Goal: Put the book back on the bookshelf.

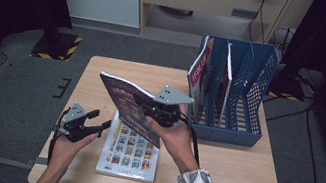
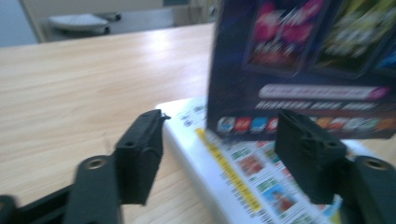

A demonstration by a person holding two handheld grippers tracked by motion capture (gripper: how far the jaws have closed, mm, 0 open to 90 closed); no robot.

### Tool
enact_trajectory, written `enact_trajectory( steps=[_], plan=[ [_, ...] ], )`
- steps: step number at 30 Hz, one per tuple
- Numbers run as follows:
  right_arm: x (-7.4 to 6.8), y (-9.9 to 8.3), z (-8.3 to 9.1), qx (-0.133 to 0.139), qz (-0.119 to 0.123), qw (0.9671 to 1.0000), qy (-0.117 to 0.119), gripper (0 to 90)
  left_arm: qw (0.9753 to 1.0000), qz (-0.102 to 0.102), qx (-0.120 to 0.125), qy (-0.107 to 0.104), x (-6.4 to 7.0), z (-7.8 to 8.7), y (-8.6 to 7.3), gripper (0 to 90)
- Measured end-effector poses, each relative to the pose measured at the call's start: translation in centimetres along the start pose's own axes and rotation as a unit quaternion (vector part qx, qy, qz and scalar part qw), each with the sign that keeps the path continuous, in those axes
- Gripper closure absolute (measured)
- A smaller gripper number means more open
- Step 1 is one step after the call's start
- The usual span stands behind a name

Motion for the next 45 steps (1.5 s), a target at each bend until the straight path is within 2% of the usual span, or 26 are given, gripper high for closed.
enact_trajectory(
  steps=[1, 3, 6, 7, 8, 11, 16, 23, 27, 34, 40, 45],
  plan=[
    [0.0, 0.1, 0.0, 0.002, -0.003, 1.0, -0.003, 83.9, 0.9999, -0.004, -0.014, 0.006, -0.1, -0.1, -0.2, 25.4],
    [0.0, 0.3, 0.0, 0.006, -0.005, 0.9999, -0.007, 83.9, 0.9983, -0.013, -0.056, 0.013, -0.6, -0.7, -1.0, 19.7],
    [0.1, 0.6, 0.0, 0.008, -0.007, 0.9998, -0.016, 83.9, 0.9962, 0.007, -0.084, 0.024, -1.2, -1.0, -1.8, 16.5],
    [0.1, 0.6, 0.0, 0.01, -0.007, 0.9997, -0.02, 83.9, 0.9959, 0.018, -0.084, 0.026, -1.3, -1.1, -1.9, 14.9],
    [0.2, 0.7, 0.0, 0.01, -0.008, 0.9997, -0.023, 83.9, 0.9953, 0.02, -0.089, 0.031, -1.6, -1.1, -2.1, 13.8],
    [0.4, 0.8, 0.2, 0.013, -0.011, 0.9994, -0.029, 83.9, 0.9939, 0.016, -0.1, 0.044, -2.1, -1.1, -2.5, 11.4],
    [0.7, 1.0, 1.1, 0.016, -0.013, 0.9992, -0.035, 83.9, 0.9921, 0.026, -0.106, 0.061, -3.0, -1.3, -3.0, 8.5],
    [1.0, 0.9, 2.9, 0.027, -0.022, 0.9985, -0.043, 83.9, 0.9888, 0.028, -0.121, 0.083, -4.0, -1.3, -3.5, 6.7],
    [1.2, 0.9, 3.7, 0.031, -0.023, 0.9981, -0.048, 83.9, 0.9882, 0.027, -0.127, 0.081, -4.3, -1.4, -4.0, 8.5],
    [1.8, 0.7, 4.7, 0.031, -0.027, 0.9977, -0.055, 83.8, 0.9854, 0.031, -0.139, 0.093, -4.7, -1.5, -4.5, 7.2],
    [2.2, 0.2, 6.0, 0.032, -0.03, 0.9973, -0.059, 83.8, 0.983, 0.032, -0.154, 0.094, -4.7, -2.0, -4.8, 6.3],
    [2.7, -0.1, 7.3, 0.037, -0.029, 0.9972, -0.058, 83.8, 0.982, 0.018, -0.164, 0.092, -4.5, -2.4, -4.9, 5.5]
  ],
)
Point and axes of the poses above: each handheld gripper's, and its own axes: z roughly backward along the jaws, y roughly out of its top, x roughly to its right, the point moved 2 cm from there along -z, roughly forward along the jaws
